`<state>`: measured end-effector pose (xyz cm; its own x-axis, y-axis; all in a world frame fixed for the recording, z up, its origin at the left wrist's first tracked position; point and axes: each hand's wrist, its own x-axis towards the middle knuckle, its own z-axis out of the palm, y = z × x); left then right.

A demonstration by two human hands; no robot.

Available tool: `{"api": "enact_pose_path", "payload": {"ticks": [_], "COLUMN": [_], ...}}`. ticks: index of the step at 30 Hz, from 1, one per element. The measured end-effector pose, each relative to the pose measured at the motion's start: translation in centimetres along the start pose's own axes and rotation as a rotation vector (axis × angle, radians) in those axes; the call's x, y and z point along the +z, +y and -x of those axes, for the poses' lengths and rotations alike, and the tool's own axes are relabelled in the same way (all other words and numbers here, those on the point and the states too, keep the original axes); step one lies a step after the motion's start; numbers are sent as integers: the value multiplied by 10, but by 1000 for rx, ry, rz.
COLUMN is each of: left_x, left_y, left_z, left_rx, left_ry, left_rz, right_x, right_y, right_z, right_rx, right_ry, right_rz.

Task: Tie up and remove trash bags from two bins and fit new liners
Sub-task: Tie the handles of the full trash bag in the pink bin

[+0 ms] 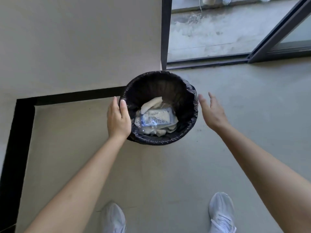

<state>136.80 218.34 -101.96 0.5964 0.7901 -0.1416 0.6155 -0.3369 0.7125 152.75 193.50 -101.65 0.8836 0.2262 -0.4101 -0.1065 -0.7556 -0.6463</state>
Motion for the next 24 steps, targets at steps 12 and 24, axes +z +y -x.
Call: {"api": "enact_pose_path", "payload": {"ticks": [12, 24], "left_x": [38, 0], "left_y": [-80, -22], "left_z": [-32, -49], "left_rx": [-616, -58], "left_ry": [-414, 159], "left_rz": [539, 371], "right_x": [57, 64], "right_y": [52, 8], "right_z": [-72, -55], "right_rx": [322, -71], "right_ry": [-273, -259], "right_rz": [-660, -769]}}
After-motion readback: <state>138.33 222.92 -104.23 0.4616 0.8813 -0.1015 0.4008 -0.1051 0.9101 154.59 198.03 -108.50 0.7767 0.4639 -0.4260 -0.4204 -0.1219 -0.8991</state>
